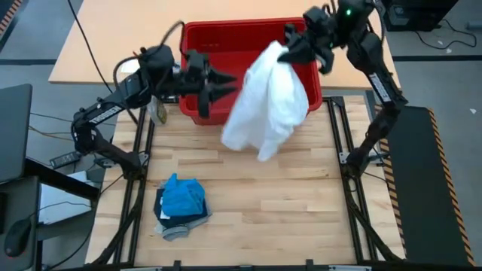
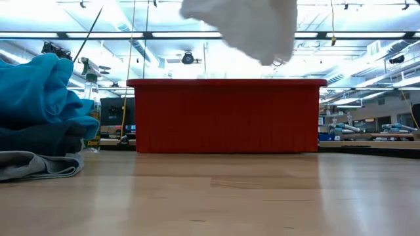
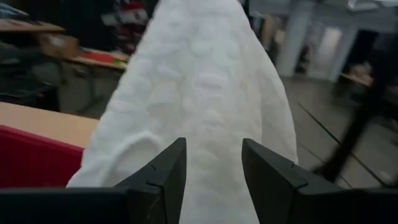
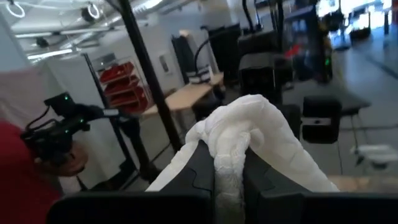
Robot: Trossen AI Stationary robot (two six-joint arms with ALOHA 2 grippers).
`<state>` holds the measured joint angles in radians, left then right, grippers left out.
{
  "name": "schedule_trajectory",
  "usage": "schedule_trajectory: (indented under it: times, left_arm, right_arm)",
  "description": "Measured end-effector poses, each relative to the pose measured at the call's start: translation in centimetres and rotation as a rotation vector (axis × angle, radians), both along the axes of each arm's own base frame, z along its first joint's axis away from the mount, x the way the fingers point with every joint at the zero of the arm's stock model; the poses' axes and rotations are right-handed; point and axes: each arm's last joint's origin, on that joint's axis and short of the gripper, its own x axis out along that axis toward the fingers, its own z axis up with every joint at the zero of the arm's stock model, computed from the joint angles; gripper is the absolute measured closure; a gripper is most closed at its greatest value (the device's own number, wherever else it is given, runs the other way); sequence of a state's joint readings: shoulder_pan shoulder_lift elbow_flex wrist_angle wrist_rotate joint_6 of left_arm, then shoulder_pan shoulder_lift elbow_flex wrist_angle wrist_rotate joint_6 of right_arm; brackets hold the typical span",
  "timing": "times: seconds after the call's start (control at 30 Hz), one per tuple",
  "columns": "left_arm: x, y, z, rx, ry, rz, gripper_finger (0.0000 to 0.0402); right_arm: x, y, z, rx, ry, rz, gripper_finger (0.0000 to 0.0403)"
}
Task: Fold laundry
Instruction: Remove the white blouse from the red laundry bin
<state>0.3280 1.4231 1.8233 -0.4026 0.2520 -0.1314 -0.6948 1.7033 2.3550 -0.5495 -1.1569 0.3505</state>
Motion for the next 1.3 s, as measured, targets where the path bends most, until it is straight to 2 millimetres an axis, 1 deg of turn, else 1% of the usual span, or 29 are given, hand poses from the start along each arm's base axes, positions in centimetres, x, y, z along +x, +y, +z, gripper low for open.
schedule_trajectory:
  times: [0.1,0.17,0.3,0.4,0.43,0.53,0.6,0.7,0.77,0.83,0.93,1.07,1.1,1.17,1.2,1.3]
  left_arm:
    - [0.5,-1.6,-0.5,0.007,0.054,-0.057,0.0244]
    - [0.7,-2.7,-1.1,-0.008,0.107,-0.074,0.0244]
    - [0.8,-5.2,-2.6,-0.100,0.270,-0.082,0.0244]
    - [0.4,-7.2,-4.2,-0.152,0.439,-0.068,0.0244]
    - [0.2,-7.8,-4.7,-0.146,0.501,-0.055,0.0244]
    - [0.3,-9.3,-6.6,-0.104,0.618,0.000,0.0244]
    - [0.6,-9.9,-7.6,-0.108,0.660,0.039,0.0244]
    - [0.8,-10.2,-8.2,-0.157,0.661,0.079,0.0244]
    - [0.7,-10.3,-8.3,-0.203,0.665,0.094,0.0244]
    - [0.7,-10.8,-8.3,-0.223,0.663,0.091,0.0244]
    - [0.5,-11.8,-8.3,-0.222,0.657,0.097,0.0244]
    - [0.4,-12.5,-8.3,-0.213,0.653,0.108,0.0244]
    - [0.4,-12.6,-8.3,-0.211,0.652,0.110,0.0244]
    - [0.4,-12.6,-8.3,-0.204,0.649,0.126,0.0244]
    - [0.4,-12.5,-8.3,-0.203,0.648,0.134,0.0244]
    - [0.5,-11.9,-8.3,-0.204,0.637,0.164,0.0244]
  right_arm:
    - [0.1,2.8,-0.4,0.011,0.072,-0.021,0.0370]
    - [0.3,4.7,-1.2,0.012,0.160,-0.083,0.0370]
    - [1.0,8.1,-3.4,-0.002,0.429,-0.280,0.0370]
    - [1.8,10.3,-5.4,-0.015,0.631,-0.436,0.0370]
    - [2.1,11.0,-6.1,-0.030,0.689,-0.481,0.0370]
    - [3.4,12.2,-9.0,-0.101,0.862,-0.615,0.0370]
    - [4.2,12.4,-11.1,-0.149,0.948,-0.738,0.0370]
    - [4.9,12.4,-13.6,-0.221,1.038,-0.889,0.0370]
    - [5.2,12.9,-14.5,-0.215,1.063,-0.927,0.0370]
    - [5.6,14.0,-15.5,-0.195,1.072,-0.916,0.0370]
    - [7.0,16.5,-17.4,-0.129,1.065,-0.812,0.0370]
    - [9.0,20.3,-21.5,0.006,1.065,-0.622,0.0370]
    - [9.3,21.2,-22.6,0.043,1.068,-0.563,0.0364]
    - [9.7,22.7,-24.5,0.104,1.082,-0.450,0.0334]
    - [9.8,23.1,-25.2,0.136,1.100,-0.412,0.0314]
    - [9.6,23.2,-26.5,0.192,1.173,-0.344,0.0246]
